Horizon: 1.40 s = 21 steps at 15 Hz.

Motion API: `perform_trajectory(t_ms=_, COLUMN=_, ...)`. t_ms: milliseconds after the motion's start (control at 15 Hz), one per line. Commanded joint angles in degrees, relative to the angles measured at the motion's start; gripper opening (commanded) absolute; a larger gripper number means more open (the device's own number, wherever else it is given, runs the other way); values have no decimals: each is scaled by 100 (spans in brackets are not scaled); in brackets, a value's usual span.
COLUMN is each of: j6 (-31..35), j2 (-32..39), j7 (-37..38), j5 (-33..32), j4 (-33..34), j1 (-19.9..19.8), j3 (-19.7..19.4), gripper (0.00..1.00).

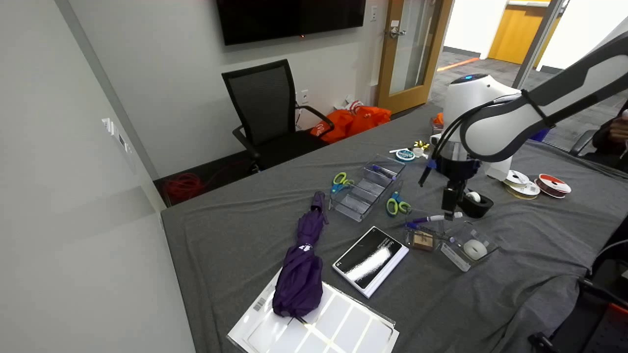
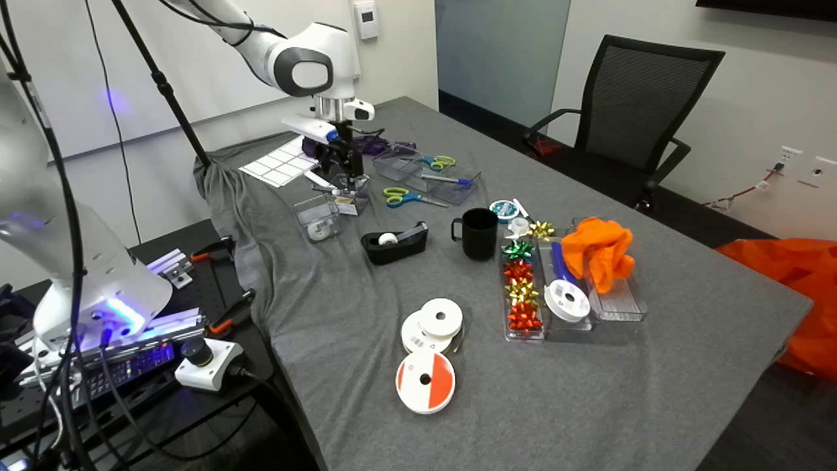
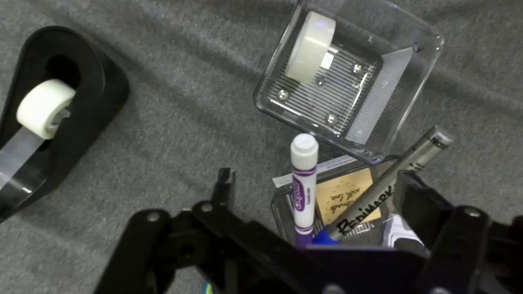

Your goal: Move the marker from the middle tray to the furthest tray

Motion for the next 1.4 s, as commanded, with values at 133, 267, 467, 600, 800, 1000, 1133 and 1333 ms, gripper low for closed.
perform_trajectory(t_ms=133, j6=151, j2=335, j7=-510, j5=559, j4=37, j1=-203, j3=161, gripper=95)
perform_trajectory(t_ms=267, j6=180, j2=401, j7=-576, j5=645, j4=51, j1=-219, j3=165, gripper=71)
perform_trajectory(t_ms=467, j6=186, j2=437, j7=-606, j5=713, j4=63, j1=-235, j3=168, gripper=55)
perform_trajectory(t_ms=600, j6=177, j2=432, j7=-605, j5=723, j4=56, j1=-243, j3=165, gripper=41)
perform_trajectory(t_ms=800, j6=161, j2=414, j7=-615, j5=706, j4=47, j1=-260, j3=162, gripper=20)
perform_trajectory(t_ms=1000, j6=88, j2=359, j7=-652, j5=667, j4=33, j1=-277, j3=152, gripper=1)
perform_trajectory(t_ms=1133, j6=6, j2=223, j7=-658, j5=614, j4=-34, j1=-277, j3=133, gripper=4)
perform_trajectory(t_ms=1333, j6=-296, j2=-53, j7=-570, j5=527, j4=-103, j1=-254, j3=93, gripper=4)
